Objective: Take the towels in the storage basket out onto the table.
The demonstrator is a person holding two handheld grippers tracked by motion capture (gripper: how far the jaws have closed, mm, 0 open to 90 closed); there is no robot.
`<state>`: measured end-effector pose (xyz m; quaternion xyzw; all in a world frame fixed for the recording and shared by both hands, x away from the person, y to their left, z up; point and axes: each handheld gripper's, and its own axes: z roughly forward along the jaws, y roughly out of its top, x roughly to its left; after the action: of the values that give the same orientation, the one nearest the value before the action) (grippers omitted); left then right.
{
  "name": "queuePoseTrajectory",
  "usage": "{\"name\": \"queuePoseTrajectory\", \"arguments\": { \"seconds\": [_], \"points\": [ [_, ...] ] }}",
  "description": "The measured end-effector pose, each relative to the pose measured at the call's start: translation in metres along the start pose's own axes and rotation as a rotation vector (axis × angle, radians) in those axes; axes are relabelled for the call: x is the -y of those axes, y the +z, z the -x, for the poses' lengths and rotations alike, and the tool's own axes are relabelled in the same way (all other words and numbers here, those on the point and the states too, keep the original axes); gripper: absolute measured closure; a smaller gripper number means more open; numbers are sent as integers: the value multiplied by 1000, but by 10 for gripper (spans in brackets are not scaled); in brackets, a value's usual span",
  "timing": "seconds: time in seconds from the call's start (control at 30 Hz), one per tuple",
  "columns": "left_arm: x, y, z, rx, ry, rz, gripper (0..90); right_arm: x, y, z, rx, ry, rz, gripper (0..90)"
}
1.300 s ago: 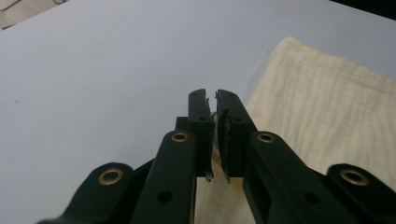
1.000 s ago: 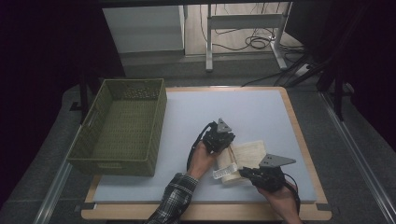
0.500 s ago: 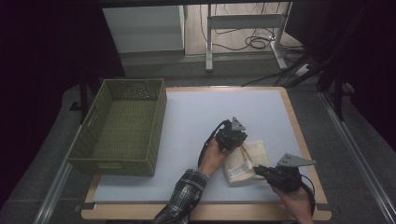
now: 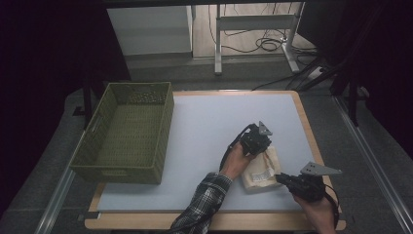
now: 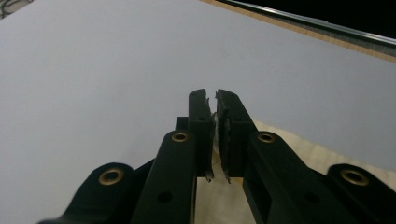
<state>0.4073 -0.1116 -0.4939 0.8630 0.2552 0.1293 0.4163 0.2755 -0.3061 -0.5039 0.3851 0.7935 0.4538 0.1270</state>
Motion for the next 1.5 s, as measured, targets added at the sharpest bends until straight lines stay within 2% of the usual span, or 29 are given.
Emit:
{"name": "queuePoseTrajectory", "arguments": {
  "seconds": [0.1, 0.17, 0.23, 0.3, 0.33, 0.4, 0.47, 0.5, 0.53, 0.63, 0.73, 0.83, 1.07, 1.2, 1.3, 1.5],
  "points": [
    [1, 7, 0, 10, -11, -13, 835, 4, 2, 3, 14, 6, -16, 837],
    [2, 10, 0, 22, -33, -6, 804, 6, 3, 5, 25, 13, -25, 832],
    [1, 10, 0, 45, -60, 17, 726, 7, 2, 7, 36, 15, -28, 818],
    [-1, 6, 0, 43, -69, 40, 647, 8, 0, 9, 49, 13, -25, 795],
    [-2, 3, -1, 43, -60, 37, 625, 8, -2, 10, 58, 12, -24, 778],
    [-4, -2, -1, 26, -56, 48, 556, 9, -7, 12, 80, 12, -26, 754],
    [-5, -10, -3, 8, -37, 44, 516, 10, -13, 15, 95, 19, -23, 724],
    [-4, -12, -3, 1, -47, 56, 497, 10, -16, 16, 103, 19, -22, 711],
    [-3, -16, -5, -5, -38, 52, 477, 10, -19, 18, 110, 19, -22, 701],
    [4, -26, -9, -40, -31, 46, 402, 9, -28, 22, 131, 23, -15, 687],
    [12, -35, -13, -56, -33, 36, 349, 2, -33, 24, 145, 20, -13, 687],
    [21, -44, -18, -68, -39, 34, 310, -6, -32, 24, 138, 15, -10, 679],
    [44, -61, -30, -69, -70, 15, 370, -18, -3, 16, 112, -11, -57, 598],
    [59, -64, -36, -63, -103, 2, 388, -14, 12, 15, 138, -14, -96, 563],
    [69, -61, -38, -64, -117, -17, 388, -7, 14, 17, 168, -18, -124, 534],
    [82, -55, -40, -59, -140, -39, 376, 5, 15, 20, 142, 20, -167, 463]
  ]
}}
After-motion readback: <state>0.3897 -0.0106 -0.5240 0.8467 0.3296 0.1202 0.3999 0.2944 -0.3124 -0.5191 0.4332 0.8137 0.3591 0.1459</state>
